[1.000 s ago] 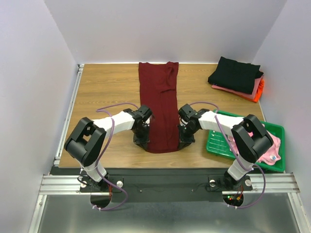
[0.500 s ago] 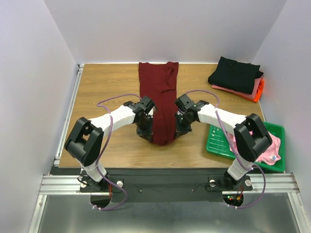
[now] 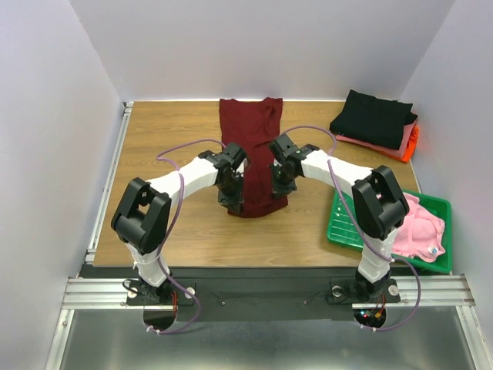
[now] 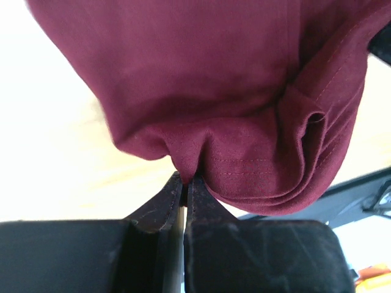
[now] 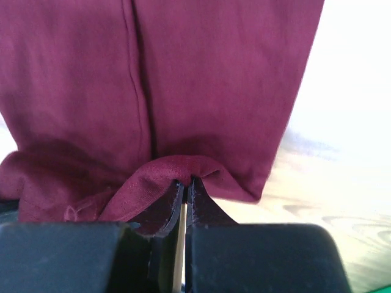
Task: Fold and stack the t-shirts
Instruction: Fold the tshirt
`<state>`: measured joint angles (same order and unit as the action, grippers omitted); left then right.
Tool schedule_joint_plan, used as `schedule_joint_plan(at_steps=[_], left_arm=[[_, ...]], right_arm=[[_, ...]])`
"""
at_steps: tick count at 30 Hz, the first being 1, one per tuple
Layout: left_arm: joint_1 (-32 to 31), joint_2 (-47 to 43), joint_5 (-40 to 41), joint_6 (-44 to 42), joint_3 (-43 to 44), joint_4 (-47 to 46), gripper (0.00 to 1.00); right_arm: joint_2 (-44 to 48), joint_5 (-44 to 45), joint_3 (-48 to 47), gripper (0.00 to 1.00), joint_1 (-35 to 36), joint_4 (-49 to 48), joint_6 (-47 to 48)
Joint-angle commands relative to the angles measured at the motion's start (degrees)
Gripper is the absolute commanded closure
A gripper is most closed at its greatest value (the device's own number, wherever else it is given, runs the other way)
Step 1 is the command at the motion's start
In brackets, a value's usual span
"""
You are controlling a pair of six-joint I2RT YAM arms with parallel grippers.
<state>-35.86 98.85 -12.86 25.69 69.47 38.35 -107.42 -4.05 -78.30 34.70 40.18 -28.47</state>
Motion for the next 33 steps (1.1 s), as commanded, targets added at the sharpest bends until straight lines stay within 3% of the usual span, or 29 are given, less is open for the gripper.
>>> schedule_joint_plan(at_steps=[1,17,33], left_arm=[[2.4,1.6,1.8,-2.2,4.6,0.0,1.00],[9.4,12.0,2.5,-6.1,16.9,-1.3,1.00],[15.3,25.6,1.4,-10.8,39.3,4.5,1.00]], right_arm=[[-1.8,5.6,-5.5,1.00,-1.1,-1.1,2.4],[-10.4,11.3,-18.6,1.00,-5.3,-2.3,4.5],[-21.2,10.0,-34.6,1.00,-9.7,-2.4,6.9]])
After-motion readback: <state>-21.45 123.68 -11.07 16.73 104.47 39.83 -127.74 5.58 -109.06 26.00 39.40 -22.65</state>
